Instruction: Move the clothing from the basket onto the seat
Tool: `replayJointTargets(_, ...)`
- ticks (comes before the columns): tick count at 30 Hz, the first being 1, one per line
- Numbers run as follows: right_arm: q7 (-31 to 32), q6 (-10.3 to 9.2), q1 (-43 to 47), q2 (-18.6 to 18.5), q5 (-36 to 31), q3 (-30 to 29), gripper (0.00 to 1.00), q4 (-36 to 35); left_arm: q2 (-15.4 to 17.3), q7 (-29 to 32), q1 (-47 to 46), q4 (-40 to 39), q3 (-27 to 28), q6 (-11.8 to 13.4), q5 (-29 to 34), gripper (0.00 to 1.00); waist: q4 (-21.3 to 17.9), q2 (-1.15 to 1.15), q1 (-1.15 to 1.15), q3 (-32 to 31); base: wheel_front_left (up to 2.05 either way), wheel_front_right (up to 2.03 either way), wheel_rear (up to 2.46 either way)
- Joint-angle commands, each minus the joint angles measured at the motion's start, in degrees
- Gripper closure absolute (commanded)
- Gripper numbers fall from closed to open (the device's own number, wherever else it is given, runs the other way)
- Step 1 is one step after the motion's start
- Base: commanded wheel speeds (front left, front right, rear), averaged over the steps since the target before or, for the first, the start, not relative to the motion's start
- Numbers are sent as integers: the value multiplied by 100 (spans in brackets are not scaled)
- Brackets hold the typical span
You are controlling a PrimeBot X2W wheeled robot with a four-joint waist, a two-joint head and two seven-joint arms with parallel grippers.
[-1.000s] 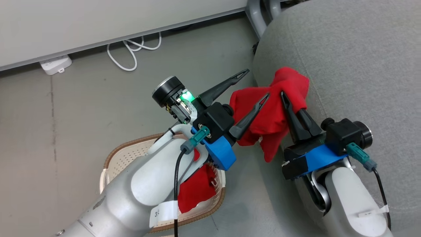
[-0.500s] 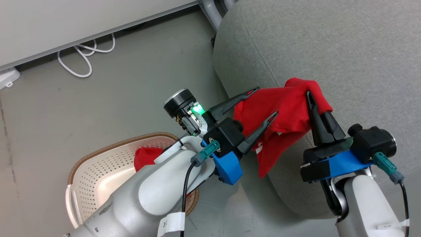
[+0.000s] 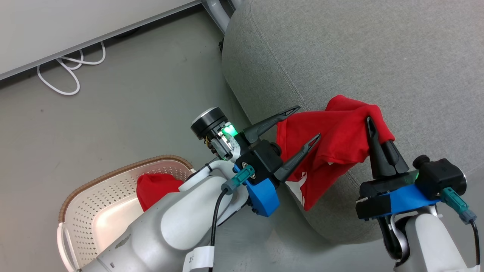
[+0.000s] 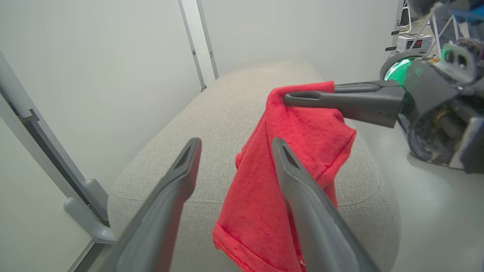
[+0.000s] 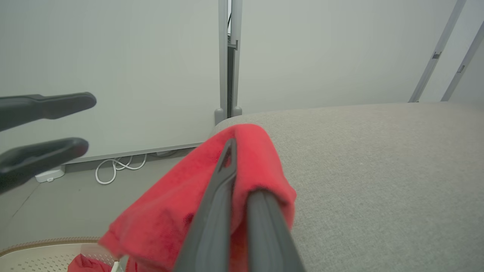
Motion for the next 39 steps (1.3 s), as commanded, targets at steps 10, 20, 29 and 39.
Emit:
replayJointTargets(10,-24,1,-440,2,-205,35,100,-165,69,-28,-26,-73,160,20,7,0,64,0,0,92,0,0,0)
replayJointTargets(20,-24,1,-1779,-367,-546,-235,100,-509,214,-28,-268,-197,234,27,172,0,199,0,0,661,0,0,0)
replayJointTargets(29,-23,1,-3266,-1330,-597,-1191,100,-787,446,35,-722,-333,208,18,321,0,379,0,0,1487,0,0,0)
replayJointTargets(39,-22,1,-4180,-2358,-412,-2353,100,-71,724,226,-1217,-695,227,19,445,0,544,0,0,2363,0,0,0)
